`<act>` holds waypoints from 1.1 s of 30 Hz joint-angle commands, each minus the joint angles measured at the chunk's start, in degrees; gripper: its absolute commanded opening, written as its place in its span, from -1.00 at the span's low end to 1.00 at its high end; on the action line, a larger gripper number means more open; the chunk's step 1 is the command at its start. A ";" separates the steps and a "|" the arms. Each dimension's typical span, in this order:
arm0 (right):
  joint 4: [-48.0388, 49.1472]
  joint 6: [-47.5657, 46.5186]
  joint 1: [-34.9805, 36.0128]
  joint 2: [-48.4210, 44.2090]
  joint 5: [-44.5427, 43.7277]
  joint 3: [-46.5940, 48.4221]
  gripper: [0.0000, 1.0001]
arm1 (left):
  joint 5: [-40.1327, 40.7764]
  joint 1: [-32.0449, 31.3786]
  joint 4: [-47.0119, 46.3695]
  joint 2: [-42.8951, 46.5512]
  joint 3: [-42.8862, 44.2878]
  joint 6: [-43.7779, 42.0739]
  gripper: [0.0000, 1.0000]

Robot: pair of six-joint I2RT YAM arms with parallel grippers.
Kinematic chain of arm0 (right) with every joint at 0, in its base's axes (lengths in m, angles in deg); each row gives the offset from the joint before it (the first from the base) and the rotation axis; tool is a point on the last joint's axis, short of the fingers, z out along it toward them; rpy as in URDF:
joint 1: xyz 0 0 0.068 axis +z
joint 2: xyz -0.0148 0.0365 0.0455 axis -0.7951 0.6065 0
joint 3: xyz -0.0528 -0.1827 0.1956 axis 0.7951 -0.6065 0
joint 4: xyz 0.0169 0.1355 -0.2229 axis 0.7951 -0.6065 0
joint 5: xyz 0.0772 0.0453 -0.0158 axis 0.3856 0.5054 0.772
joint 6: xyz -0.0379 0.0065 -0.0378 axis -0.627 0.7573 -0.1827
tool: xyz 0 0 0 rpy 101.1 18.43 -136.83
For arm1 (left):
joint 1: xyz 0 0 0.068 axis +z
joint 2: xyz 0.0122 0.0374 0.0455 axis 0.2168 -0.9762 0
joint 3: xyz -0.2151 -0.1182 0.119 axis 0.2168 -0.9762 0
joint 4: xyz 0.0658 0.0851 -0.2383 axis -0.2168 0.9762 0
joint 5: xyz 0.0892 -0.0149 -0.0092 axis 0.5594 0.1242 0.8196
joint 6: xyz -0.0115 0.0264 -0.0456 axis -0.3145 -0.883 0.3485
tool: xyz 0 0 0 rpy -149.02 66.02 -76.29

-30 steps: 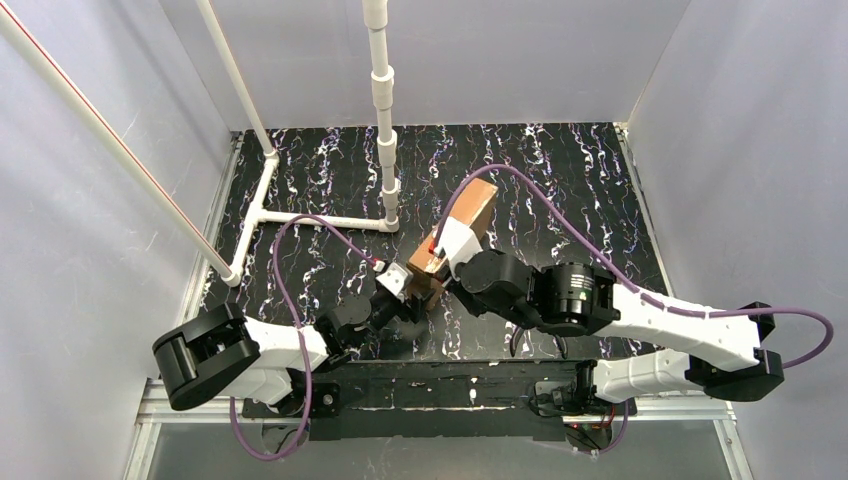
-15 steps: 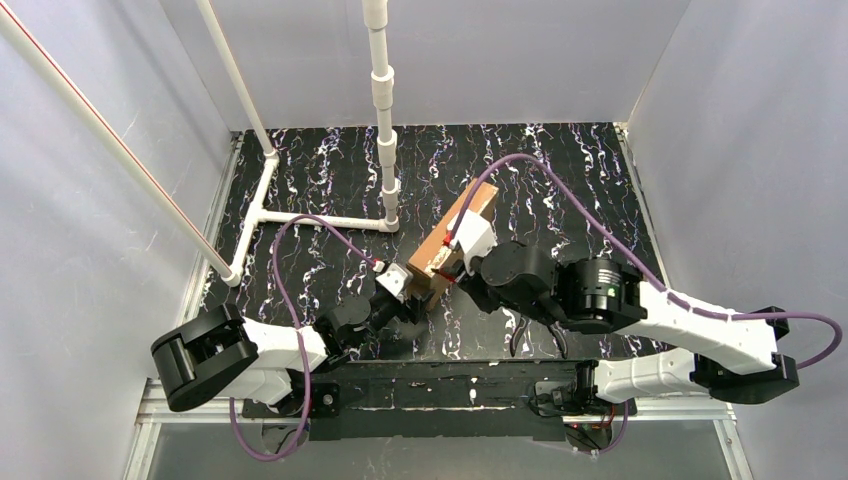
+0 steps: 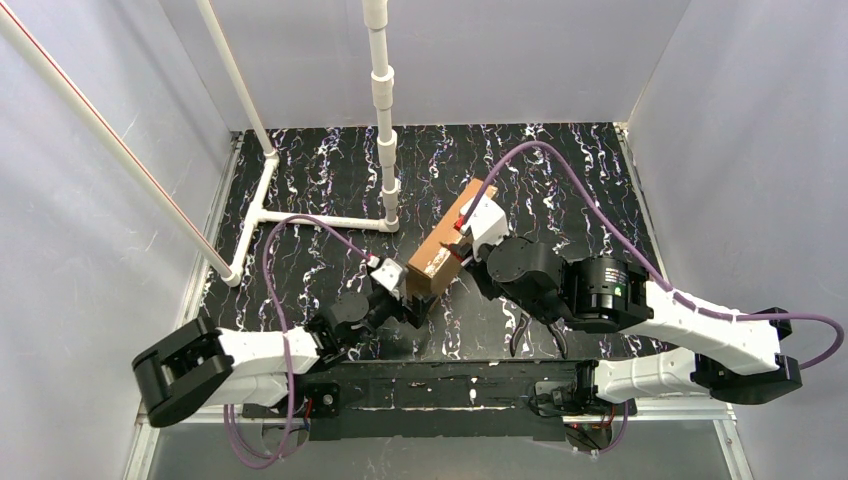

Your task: Unpack the express box

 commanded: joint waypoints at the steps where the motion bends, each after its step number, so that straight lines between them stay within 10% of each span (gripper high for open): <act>1: 1.80 2.33 -0.16 -2.00 -14.18 1.75 -0.97 | -2.48 0.25 14.44 9.42 2.95 9.43 0.96; 14: -1.89 8.40 -3.27 -5.26 -36.43 -5.43 -0.97 | -11.24 0.38 66.29 34.89 23.15 23.08 0.97; 24: 9.63 7.06 -42.99 -5.56 -4.02 -20.76 -0.97 | -10.83 -0.49 75.72 6.15 54.09 13.35 0.96; 33: 11.06 14.03 -47.64 -18.80 1.32 -25.63 -0.97 | 13.87 -2.21 91.30 -23.06 86.79 3.34 0.97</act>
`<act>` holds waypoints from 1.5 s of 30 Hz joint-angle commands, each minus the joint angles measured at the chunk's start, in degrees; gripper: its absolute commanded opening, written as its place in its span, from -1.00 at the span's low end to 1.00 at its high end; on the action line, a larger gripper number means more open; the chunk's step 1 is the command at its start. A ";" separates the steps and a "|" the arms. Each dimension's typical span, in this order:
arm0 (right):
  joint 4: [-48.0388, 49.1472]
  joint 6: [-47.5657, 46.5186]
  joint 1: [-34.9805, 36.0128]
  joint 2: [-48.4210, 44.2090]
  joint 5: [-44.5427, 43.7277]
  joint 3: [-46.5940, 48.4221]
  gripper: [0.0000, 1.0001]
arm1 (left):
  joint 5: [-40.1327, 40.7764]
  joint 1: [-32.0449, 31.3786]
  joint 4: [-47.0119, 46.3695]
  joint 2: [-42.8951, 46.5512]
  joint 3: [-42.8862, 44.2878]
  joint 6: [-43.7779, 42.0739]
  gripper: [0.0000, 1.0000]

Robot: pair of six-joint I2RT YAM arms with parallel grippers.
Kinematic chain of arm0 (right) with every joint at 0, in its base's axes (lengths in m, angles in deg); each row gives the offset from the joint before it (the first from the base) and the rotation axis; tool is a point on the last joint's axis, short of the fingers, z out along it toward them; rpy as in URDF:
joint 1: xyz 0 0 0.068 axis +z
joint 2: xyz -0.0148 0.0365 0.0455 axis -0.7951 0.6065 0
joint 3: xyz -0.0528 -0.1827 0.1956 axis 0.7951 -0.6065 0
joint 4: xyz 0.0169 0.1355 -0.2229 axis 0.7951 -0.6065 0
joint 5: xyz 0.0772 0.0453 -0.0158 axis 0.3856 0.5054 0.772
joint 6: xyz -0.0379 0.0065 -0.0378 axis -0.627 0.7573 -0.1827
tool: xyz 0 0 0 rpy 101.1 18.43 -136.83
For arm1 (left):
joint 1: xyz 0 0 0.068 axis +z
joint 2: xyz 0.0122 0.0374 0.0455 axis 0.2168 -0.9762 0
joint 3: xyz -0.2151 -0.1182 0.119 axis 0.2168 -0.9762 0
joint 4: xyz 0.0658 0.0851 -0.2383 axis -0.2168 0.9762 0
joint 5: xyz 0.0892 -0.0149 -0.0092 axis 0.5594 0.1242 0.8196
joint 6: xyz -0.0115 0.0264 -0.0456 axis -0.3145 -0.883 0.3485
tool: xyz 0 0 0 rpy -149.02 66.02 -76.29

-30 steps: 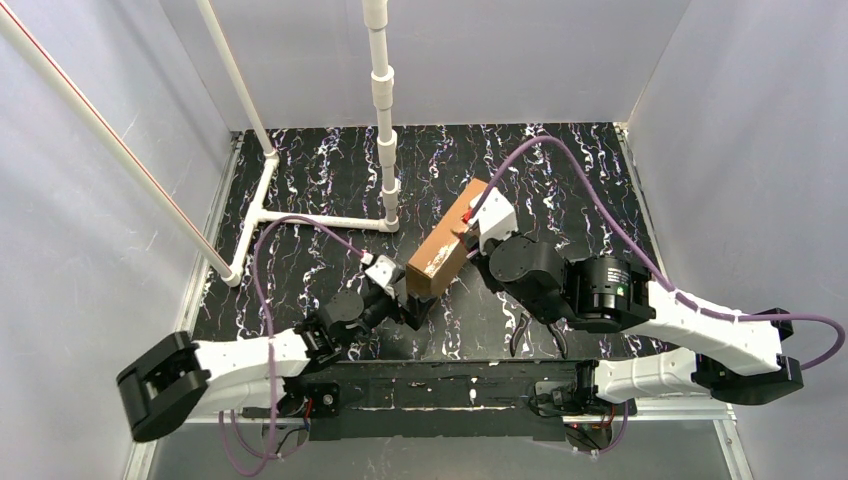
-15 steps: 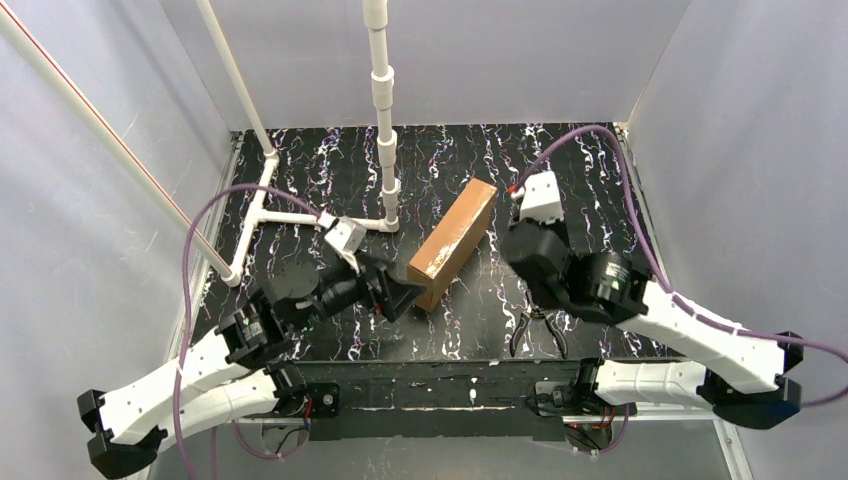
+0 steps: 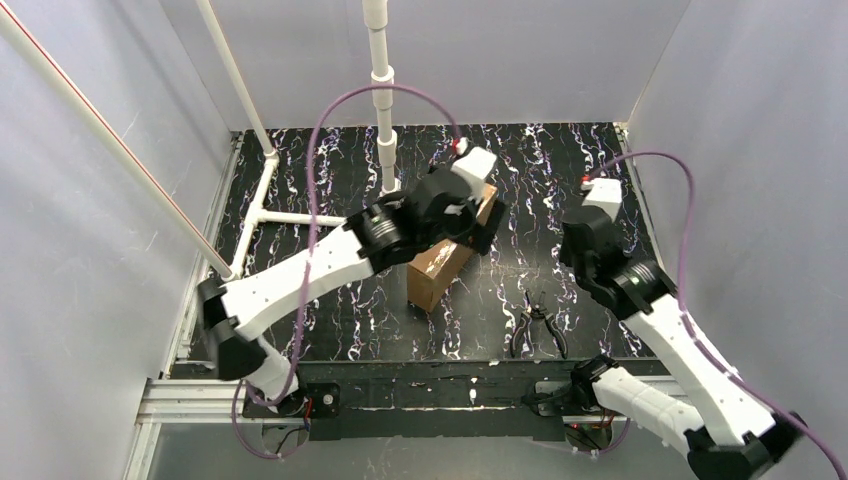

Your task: Unpack the express box

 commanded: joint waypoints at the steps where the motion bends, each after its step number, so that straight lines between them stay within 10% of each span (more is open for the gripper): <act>1: 4.94 3.93 -0.29 -8.74 3.69 0.20 -0.97 | 13.22 -0.09 9.58 -9.83 13.98 -7.14 0.97; 16: -1.48 5.41 -0.26 -20.58 6.06 0.94 -0.97 | 12.96 4.38 22.38 -34.75 41.51 -6.72 0.97; 34: -2.21 5.49 -0.28 -19.52 15.57 0.84 -0.97 | -3.19 8.42 22.04 -37.40 35.84 -14.23 0.64; 38: -0.93 3.14 -0.22 -16.64 17.67 2.22 -0.97 | -9.67 8.44 20.94 -31.31 25.98 -25.87 0.17; 45: -0.19 -3.54 -0.21 -10.57 26.01 5.87 -0.97 | -20.33 8.08 0.26 5.12 -18.41 -40.06 0.13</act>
